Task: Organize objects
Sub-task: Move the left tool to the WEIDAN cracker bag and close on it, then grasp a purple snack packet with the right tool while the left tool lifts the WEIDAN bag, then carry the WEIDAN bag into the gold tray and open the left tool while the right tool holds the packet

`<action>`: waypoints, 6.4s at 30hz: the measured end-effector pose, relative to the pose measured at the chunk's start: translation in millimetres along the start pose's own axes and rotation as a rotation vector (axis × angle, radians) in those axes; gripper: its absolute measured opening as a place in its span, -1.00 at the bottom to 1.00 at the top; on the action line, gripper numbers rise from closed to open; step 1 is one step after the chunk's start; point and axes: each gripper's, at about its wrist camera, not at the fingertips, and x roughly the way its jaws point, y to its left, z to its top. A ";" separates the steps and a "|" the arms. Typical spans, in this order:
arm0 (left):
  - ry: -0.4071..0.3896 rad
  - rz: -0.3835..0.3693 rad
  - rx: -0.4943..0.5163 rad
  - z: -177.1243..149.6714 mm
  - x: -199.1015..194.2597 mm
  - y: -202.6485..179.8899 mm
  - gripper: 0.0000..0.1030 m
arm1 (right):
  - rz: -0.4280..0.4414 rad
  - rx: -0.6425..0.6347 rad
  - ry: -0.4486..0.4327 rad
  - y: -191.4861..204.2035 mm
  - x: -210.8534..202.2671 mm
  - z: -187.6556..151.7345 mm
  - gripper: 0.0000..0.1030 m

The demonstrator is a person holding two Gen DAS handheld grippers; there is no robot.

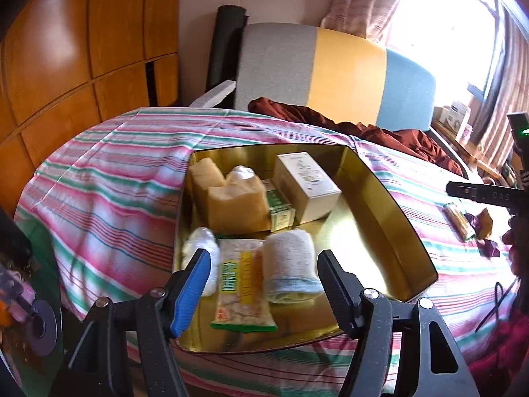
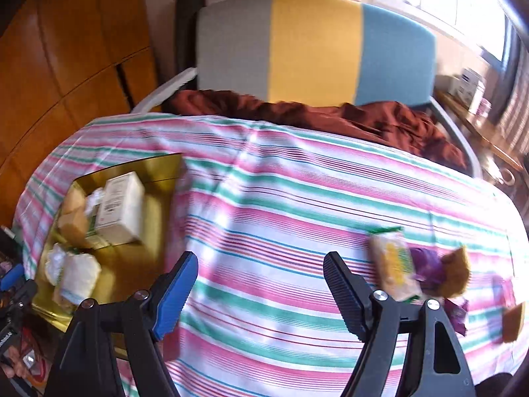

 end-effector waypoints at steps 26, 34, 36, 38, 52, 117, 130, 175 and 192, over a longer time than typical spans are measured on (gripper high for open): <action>0.042 -0.227 0.318 25.0 27.8 -159.0 0.32 | -0.179 0.895 -0.166 -266.6 -36.8 -78.5 0.61; 0.166 -0.362 0.346 25.2 60.9 -234.8 0.32 | -0.100 0.977 -0.138 -277.5 -28.0 -88.6 0.61; 0.202 -0.382 0.351 22.5 71.3 -250.7 0.32 | -0.080 0.992 -0.123 -279.5 -25.1 -90.8 0.61; 0.234 -0.386 0.359 20.4 83.1 -266.4 0.32 | -0.062 1.004 -0.109 -280.6 -22.2 -92.5 0.61; 0.384 -0.427 0.266 44.9 165.4 -355.3 0.31 | 0.007 1.042 -0.131 -283.7 -23.6 -96.0 0.61; 0.137 -0.496 0.439 -38.7 125.2 -297.7 -0.18 | 0.128 0.751 0.025 -235.3 7.3 -67.6 0.45; 0.142 -0.517 0.416 -37.7 126.8 -295.1 -0.18 | -0.134 0.277 0.209 -171.8 52.8 -45.3 0.44; 0.151 -0.444 0.465 -38.8 118.7 -302.2 -0.27 | -0.131 0.142 0.303 -146.0 74.0 -62.6 -0.32; 0.020 -0.388 0.438 -9.0 53.2 -271.6 -0.31 | -0.144 0.130 0.289 -142.6 73.0 -66.1 -0.32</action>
